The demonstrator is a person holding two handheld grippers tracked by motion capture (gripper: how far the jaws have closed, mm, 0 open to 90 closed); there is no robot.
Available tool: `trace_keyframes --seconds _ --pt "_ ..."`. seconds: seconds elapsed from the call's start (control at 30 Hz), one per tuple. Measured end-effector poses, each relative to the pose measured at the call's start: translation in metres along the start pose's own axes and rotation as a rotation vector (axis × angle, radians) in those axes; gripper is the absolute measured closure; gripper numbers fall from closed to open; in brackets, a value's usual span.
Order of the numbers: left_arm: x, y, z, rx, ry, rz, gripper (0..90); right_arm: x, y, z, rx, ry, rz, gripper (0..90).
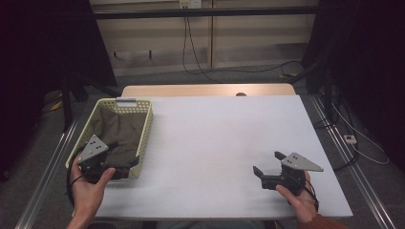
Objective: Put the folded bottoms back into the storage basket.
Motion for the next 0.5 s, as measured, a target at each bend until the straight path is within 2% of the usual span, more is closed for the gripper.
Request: trace_keyframes --seconds 0.27,0.33,0.37,0.43,0.5 --pt "0.025 -0.016 0.007 0.041 0.007 -0.033 8.7 -0.001 0.0 0.0 0.001 -0.003 0.003 5.3" --pt "0.029 -0.017 0.008 0.078 0.02 -0.002 8.8 0.0 0.0 0.0 0.002 -0.002 0.003 5.3" --pt "0.032 -0.02 0.008 0.087 0.019 -0.01 8.7 -0.001 0.0 0.0 0.002 -0.002 0.003 5.3" --pt "0.037 -0.025 0.01 0.072 0.018 -0.046 8.1 0.0 0.0 0.0 0.002 -0.003 0.004 5.3" --pt "0.042 -0.028 0.012 0.079 0.022 -0.053 8.1 0.0 0.0 0.0 0.003 -0.002 0.003 5.2"
Point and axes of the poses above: each handheld gripper's, and its own axes: x roughly forward along the jaws, z roughly out of its top, y roughly to its left, the point moved 10 cm from there along x, roughly forward along the jaws, and after that the axes turned 11 degrees about -z, right-handed, at the moved point
